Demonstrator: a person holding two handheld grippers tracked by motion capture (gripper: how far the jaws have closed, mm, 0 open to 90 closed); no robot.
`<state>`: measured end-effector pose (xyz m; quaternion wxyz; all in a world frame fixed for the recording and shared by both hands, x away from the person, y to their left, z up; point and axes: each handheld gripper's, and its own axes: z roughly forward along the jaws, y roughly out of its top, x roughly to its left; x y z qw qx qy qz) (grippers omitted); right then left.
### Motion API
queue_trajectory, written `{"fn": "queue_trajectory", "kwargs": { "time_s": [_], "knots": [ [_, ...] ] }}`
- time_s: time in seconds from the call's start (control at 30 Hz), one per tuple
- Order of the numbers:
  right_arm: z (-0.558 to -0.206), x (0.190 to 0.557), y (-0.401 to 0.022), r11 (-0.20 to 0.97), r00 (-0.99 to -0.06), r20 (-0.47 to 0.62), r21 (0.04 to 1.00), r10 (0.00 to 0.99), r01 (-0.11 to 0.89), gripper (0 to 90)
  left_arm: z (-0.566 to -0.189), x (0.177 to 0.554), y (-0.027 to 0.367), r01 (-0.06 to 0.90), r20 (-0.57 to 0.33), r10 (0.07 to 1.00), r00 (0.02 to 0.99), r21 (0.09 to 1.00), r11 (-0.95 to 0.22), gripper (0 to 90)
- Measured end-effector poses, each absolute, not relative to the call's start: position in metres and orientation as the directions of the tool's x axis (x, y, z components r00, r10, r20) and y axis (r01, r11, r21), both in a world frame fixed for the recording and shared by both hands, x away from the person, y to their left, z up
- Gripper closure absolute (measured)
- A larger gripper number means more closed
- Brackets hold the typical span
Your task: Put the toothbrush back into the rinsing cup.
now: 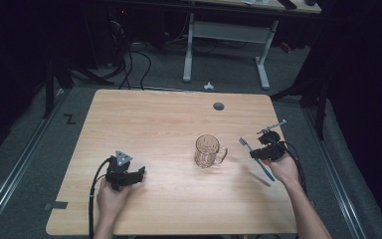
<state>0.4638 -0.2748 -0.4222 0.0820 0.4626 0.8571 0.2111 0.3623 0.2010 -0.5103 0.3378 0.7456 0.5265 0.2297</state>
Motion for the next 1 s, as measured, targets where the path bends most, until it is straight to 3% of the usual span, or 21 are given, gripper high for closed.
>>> {"fn": "queue_trajectory", "kwargs": {
  "time_s": [1.0],
  "knots": [
    [-0.405,0.439,-0.265,0.453,-0.633,0.110,0.605,0.767,0.654,80.1,-0.510,0.362,0.201,0.629,-0.013,0.940,0.340,0.746,-0.217,26.0]
  ]
}}
